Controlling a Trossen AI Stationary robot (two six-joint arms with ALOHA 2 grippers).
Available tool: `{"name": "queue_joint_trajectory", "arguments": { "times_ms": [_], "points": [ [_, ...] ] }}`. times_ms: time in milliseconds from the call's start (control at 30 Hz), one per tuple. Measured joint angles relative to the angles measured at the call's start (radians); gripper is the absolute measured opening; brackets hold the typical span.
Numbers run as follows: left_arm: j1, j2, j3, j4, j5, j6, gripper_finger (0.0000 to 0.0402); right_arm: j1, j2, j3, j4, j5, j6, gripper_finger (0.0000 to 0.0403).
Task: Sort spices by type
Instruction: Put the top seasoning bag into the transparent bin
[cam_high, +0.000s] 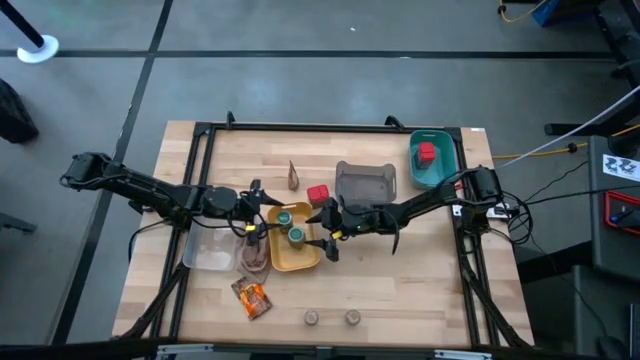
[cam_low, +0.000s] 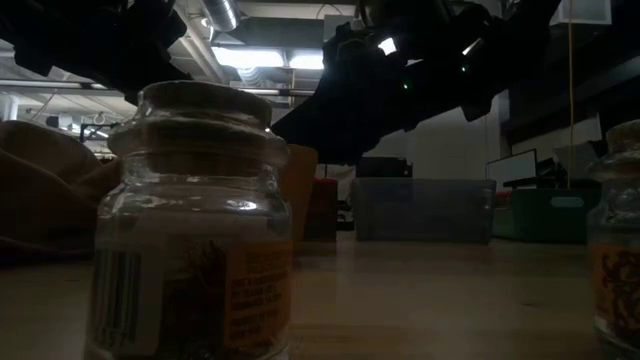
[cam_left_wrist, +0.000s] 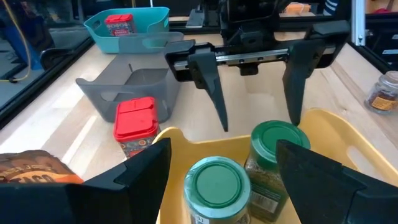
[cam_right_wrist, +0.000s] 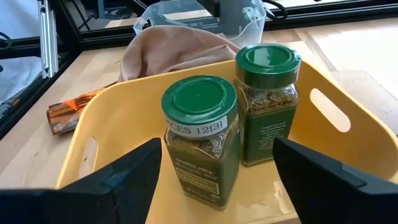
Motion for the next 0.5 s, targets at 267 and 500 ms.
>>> {"name": "queue_joint_trajectory", "arguments": {
  "times_ms": [267, 500],
  "points": [
    [0.042, 0.000, 0.000, 0.062, -0.166, -0.075, 0.0274, 0.000, 0.000, 0.000, 0.003, 0.000, -0.074, 0.0304],
    [0.140, 0.006, 0.000, 0.178, -0.224, -0.266, 0.0274, 0.000, -0.001, 0.026, -0.008, 0.000, -0.076, 0.0303]
  ]
}}
